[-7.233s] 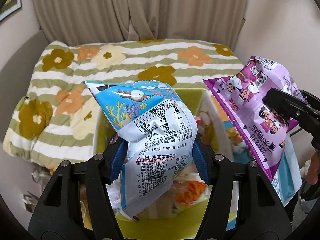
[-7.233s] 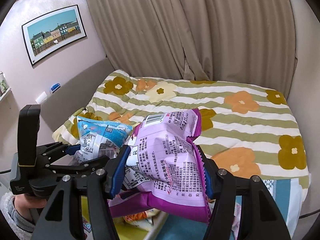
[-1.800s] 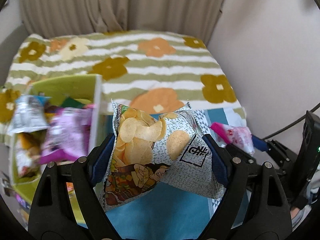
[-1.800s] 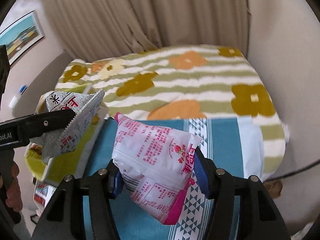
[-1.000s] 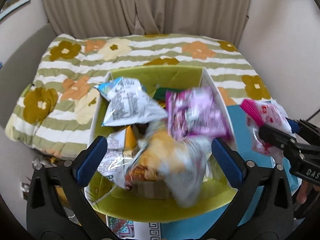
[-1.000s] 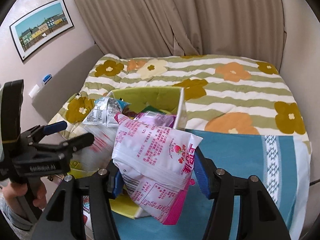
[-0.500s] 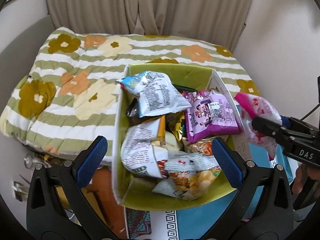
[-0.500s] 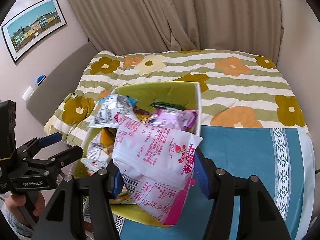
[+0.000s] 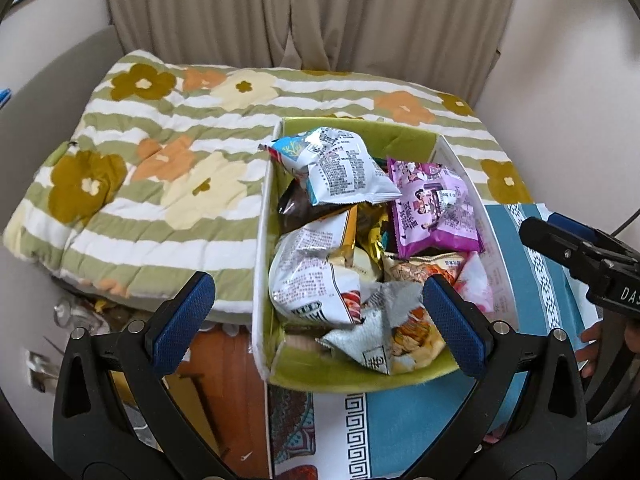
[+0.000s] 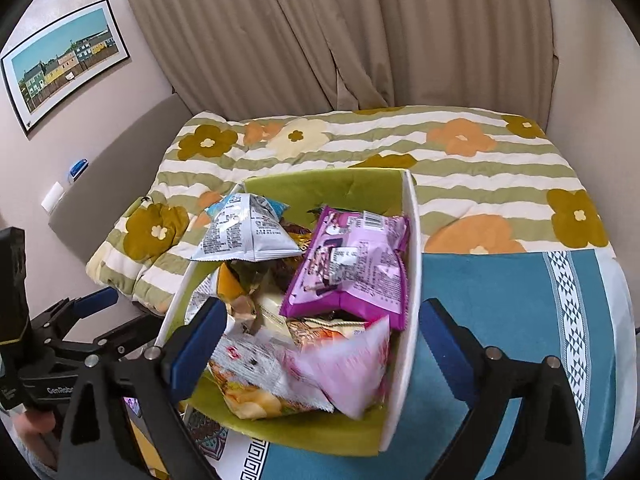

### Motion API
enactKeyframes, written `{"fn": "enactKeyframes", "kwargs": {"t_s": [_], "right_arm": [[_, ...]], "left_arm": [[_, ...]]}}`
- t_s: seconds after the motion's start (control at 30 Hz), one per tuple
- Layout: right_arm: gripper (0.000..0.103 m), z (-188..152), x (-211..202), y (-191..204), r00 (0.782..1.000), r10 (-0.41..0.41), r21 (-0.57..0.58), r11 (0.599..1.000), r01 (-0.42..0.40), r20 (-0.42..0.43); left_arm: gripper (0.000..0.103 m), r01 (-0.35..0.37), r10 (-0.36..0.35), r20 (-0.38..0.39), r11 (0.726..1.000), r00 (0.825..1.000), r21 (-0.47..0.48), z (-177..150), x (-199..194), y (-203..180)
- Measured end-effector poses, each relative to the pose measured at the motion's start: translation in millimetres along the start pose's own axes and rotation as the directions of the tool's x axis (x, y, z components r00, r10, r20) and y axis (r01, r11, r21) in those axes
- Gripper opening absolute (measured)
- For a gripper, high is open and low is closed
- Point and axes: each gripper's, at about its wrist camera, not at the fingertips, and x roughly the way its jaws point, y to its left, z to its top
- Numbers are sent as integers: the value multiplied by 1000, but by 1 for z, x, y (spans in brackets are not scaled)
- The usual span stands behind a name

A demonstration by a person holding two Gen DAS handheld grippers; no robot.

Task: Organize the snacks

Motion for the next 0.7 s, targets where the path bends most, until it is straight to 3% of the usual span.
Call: {"fn": "enactKeyframes", "kwargs": {"t_s": [0.37,0.63,0.7], "right_arm": [[96,-13,-75,-19,994,24,-32,999,-21,111],[96,-42,-162,-44,971,-70,-43,996,81,228],[103,-54,-184,-51,961,-113,-46,991,128,254]], "left_arm": [[103,-51,47,141,998,989,26,-21,-82,-62],[103,-47,33,260,998,965,47,-56,-142,-127],[103,-33,21,279,999,960,41,-66,-154,-139]]}}
